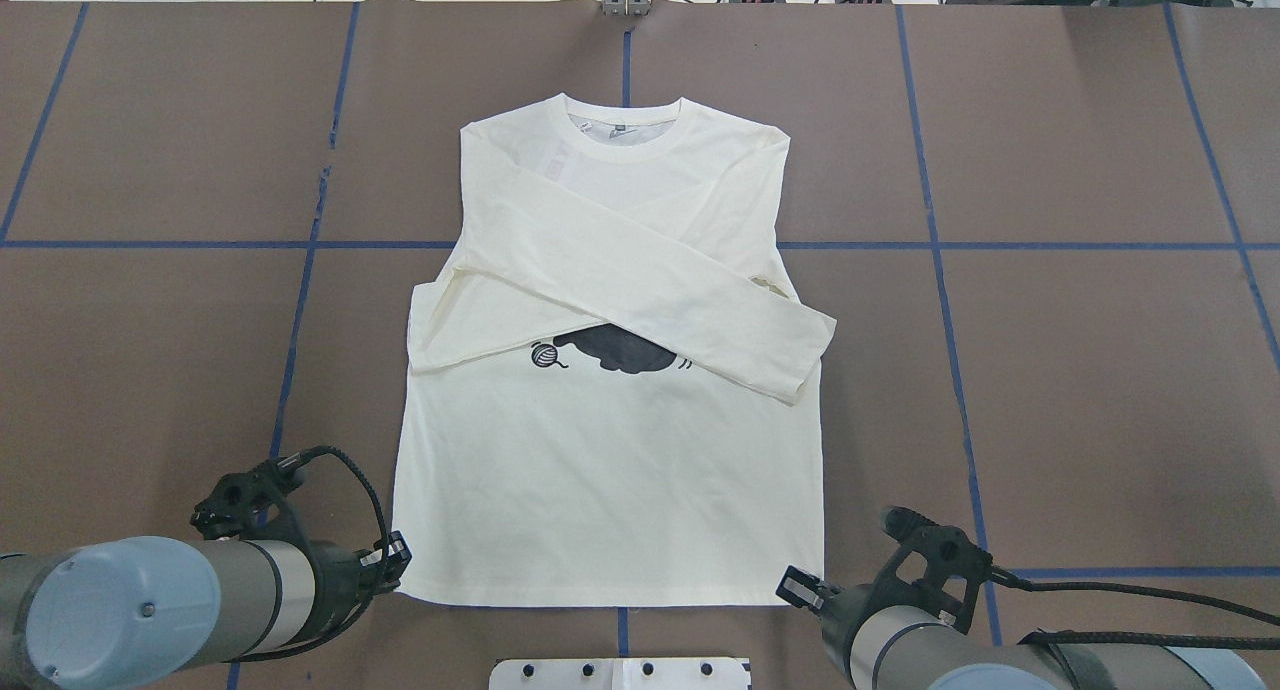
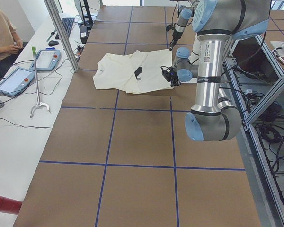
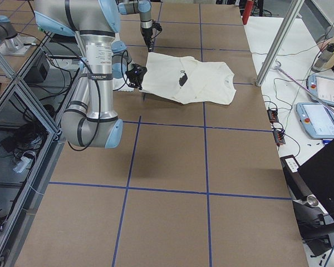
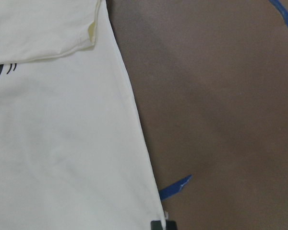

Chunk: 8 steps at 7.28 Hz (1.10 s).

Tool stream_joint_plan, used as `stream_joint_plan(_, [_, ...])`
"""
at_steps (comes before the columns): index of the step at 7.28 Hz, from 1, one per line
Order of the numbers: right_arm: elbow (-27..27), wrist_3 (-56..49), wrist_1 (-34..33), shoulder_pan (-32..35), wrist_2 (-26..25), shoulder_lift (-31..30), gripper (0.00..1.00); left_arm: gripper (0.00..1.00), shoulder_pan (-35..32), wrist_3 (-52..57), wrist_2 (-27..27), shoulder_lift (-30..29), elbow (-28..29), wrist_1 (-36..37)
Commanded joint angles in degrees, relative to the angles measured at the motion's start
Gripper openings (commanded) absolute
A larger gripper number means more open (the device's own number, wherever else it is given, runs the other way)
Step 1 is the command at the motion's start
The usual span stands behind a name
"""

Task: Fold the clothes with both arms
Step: 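Grasp the bottom hem corners with both grippers, then lift the hem with both grippers and fold it toward the collar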

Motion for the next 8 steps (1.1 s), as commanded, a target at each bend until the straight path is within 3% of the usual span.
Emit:
stream_joint_plan(1, [8.6, 1.1, -7.2, -2.4, 1.5, -0.1, 0.0, 0.0, 0.6, -0.1, -0.1, 2.2, -9.4, 4.4])
stream_joint_plan(3, [17.0, 1.1, -14.5, -1.5, 2.8, 0.4, 0.0, 0.0, 0.2, -0.2, -0.3, 2.1, -15.5, 7.4])
stream_joint_plan(5, [16.5, 0.5, -14.9, 4.3, 3.8, 3.3, 0.0, 0.0, -4.1, 4.6, -2.3, 0.3, -15.6, 7.4])
stream_joint_plan(6, [14.0, 0.2, -15.0, 7.7, 4.2, 7.5, 0.0, 0.0, -8.9, 10.3, -2.6, -0.9, -14.4, 7.5])
stream_joint_plan(7, [8.7, -2.3, -15.1, 11.8, 4.7, 12.5, 0.0, 0.0, -14.7, 15.2, -4.6, -4.3, -9.5, 7.5])
stream_joint_plan(8, [3.3, -8.1, -14.9, 16.8, 8.3, 15.4, 0.0, 0.0, -18.6, 18.3, -5.8, -8.9, -2.7, 7.4])
